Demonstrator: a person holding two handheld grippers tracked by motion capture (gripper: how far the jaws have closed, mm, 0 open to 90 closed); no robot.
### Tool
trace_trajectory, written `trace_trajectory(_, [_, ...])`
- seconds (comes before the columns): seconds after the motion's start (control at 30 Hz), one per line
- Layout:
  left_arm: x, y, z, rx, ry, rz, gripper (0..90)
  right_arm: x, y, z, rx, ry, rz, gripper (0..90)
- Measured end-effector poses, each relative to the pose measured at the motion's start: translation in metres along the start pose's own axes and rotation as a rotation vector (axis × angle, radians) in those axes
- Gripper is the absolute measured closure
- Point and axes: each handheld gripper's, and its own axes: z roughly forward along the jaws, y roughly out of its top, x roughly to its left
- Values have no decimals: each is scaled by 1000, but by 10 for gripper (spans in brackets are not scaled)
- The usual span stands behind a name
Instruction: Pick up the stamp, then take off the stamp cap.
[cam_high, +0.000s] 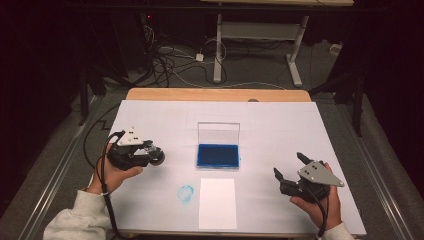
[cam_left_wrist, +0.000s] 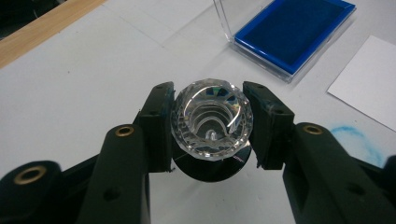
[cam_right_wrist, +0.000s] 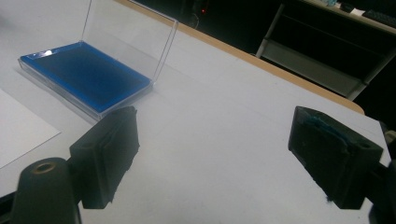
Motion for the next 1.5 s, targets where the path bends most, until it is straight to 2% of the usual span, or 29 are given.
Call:
trace_trajectory(0.2, [-1,2,0,-11,-17,-1,548,-1,-2,-2,1,-23,-3,166])
trace_trajectory(0.83, [-13,11,-2,-24,-32,29,548,0,-2,-2,1,-7,10,161])
trace_trajectory(1.07, [-19,22,2,-42,-49,44,548,-2,-3,-2,0,-1,18,161])
trace_trajectory(1.23, [-26,32,7,-39,-61,78,548,-1,-4,-2,6,-2,11,161])
trace_trajectory(1.43, [-37,52,18,-53,-88,119,548,2,-4,-4,4,-6,8,160])
trace_trajectory(1.47, [-41,60,21,-64,-100,132,548,2,-3,-4,3,-8,9,160])
trace_trajectory(1.5, [-41,60,21,-64,-100,132,548,2,-3,-3,3,-6,3,160])
